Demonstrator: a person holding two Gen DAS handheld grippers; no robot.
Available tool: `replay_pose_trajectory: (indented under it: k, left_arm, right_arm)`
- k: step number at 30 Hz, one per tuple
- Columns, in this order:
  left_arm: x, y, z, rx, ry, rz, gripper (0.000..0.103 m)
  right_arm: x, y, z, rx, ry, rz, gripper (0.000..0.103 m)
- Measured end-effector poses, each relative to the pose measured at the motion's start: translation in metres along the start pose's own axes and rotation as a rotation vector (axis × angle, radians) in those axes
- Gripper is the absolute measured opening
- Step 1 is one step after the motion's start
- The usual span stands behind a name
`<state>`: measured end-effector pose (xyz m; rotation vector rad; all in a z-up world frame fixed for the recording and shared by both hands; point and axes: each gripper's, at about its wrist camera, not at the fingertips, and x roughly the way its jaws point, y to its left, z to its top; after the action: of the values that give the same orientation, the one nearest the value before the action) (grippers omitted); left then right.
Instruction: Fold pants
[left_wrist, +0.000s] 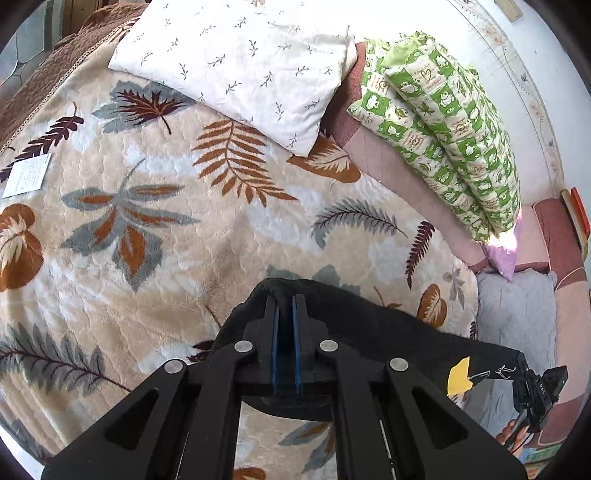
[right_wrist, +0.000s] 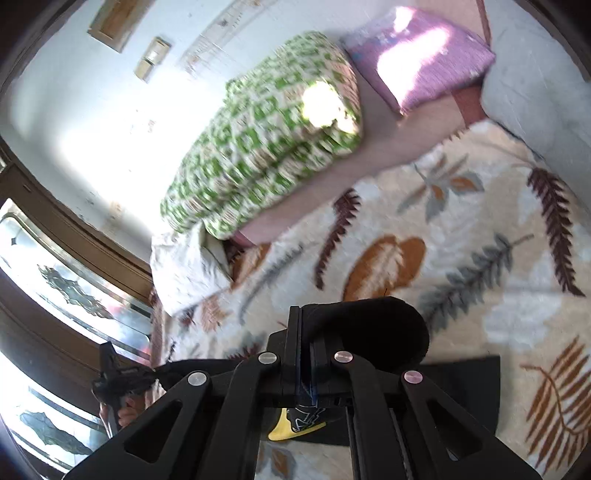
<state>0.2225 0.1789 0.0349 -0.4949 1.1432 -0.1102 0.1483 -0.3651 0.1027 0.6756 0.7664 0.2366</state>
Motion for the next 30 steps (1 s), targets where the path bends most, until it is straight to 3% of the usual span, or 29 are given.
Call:
replay_pose_trajectory:
  k: [3,7,12,16,19,22,24,26,29,30]
  left_arm:
    - [0.019,0.013,-0.012,0.031,0.064,0.032,0.004]
    - [0.045,0.037,-0.032,0.032,0.137,0.086,0.004]
    - [0.047,0.056,-0.035,-0.045,0.18,0.029,0.004]
    - [0.039,0.05,-0.038,-0.012,0.184,0.032,0.004]
    - [0.052,0.05,-0.04,0.002,0.223,0.083,0.005]
    - [0.064,0.051,-0.044,0.013,0.249,0.136,0.006]
    - [0.064,0.051,-0.045,0.023,0.251,0.156,0.012]
    - [0.059,0.051,-0.045,0.032,0.258,0.137,0.012]
    - [0.052,0.053,-0.044,0.023,0.258,0.109,0.012]
    - [0.051,0.053,-0.045,0.021,0.259,0.112,0.013]
  right_arm:
    - [0.0,-0.015,-0.001,-0.001,0.005,-0.038,0.002]
    - [0.015,-0.074,-0.046,0.067,0.112,-0.117,0.003]
    - [0.026,-0.14,-0.091,0.197,0.18,-0.178,0.003]
    - [0.007,-0.15,-0.095,0.229,0.133,-0.123,0.003]
    - [-0.005,-0.153,-0.095,0.248,0.114,-0.107,0.003]
    - [0.006,-0.164,-0.103,0.256,0.163,-0.174,0.003]
    - [0.015,-0.167,-0.108,0.223,0.19,-0.226,0.005]
    - [0.017,-0.165,-0.109,0.189,0.192,-0.257,0.006]
    - [0.008,-0.164,-0.105,0.227,0.182,-0.203,0.018]
    - [0.001,-0.163,-0.103,0.236,0.161,-0.183,0.03]
